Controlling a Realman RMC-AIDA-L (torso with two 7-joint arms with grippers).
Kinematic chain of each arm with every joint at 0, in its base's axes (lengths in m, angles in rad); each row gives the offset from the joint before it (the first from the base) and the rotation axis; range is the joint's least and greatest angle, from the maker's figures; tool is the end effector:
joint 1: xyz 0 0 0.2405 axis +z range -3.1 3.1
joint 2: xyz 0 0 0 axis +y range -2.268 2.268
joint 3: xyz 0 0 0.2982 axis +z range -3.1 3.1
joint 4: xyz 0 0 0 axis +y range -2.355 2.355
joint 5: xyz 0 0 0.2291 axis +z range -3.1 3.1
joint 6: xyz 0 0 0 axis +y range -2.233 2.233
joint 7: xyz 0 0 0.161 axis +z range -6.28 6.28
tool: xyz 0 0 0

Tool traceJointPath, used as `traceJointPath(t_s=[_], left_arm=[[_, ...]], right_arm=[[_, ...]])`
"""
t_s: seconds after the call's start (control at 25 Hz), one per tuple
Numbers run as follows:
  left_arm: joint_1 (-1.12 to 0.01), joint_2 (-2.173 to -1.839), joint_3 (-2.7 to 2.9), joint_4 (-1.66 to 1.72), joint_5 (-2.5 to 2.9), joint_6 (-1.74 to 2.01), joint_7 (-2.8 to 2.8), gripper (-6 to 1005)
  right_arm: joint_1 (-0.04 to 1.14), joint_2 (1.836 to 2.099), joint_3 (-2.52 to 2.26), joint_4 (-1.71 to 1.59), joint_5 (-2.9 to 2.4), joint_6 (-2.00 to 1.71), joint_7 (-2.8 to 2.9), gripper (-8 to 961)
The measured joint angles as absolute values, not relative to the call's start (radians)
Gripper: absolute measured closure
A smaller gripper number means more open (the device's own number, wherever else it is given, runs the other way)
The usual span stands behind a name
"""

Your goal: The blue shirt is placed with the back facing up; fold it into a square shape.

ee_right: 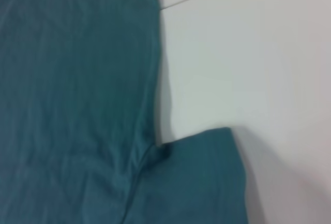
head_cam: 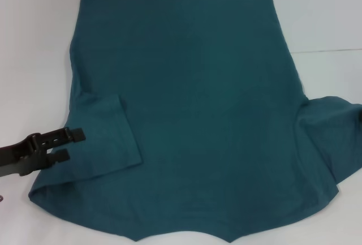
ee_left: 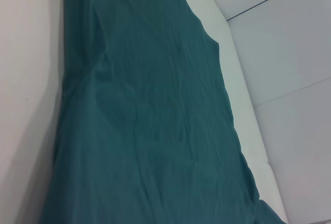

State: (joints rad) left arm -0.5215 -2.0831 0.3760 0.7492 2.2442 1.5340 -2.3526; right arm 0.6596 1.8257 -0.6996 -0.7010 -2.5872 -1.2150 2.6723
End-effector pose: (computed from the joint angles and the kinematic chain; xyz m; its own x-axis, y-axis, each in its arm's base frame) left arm -0.3476 0.3713 0.0064 -0.0248 0.8474 0.5304 0.9718 -0.1039 0.2115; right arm 0.3897 0.4491 0.1036 0.1146 -0.8772 -0.4663 -0.9115 0.0938 -0.4005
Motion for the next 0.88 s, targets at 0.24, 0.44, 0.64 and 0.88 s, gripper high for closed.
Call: traceJointPath(t_s=[0.24, 0.44, 0.64, 0.88], left_arm=[[-0.519, -2.083, 0.375, 0.751, 2.244, 1.533, -2.353, 115], [-0.517, -2.083, 0.374, 0.752, 2.244, 1.530, -2.353, 119], [-0.518, -2.083, 0.374, 0.752, 2.244, 1.527, -2.353, 124], [-0.520, -2.083, 0.373, 0.752, 2.244, 1.524, -2.353, 129]], right_arm=[[0.682, 1.825, -0.697, -0.707, -2.580, -1.270, 2.664, 918], [0.708, 1.834, -0.697, -0.750, -2.574, -1.346, 2.654, 918], [0.743, 1.835, -0.701, -0.777, -2.571, -1.390, 2.654, 919], [0.805, 1.852, -0.723, -0.744, -2.582, -1.393, 2.650, 919]])
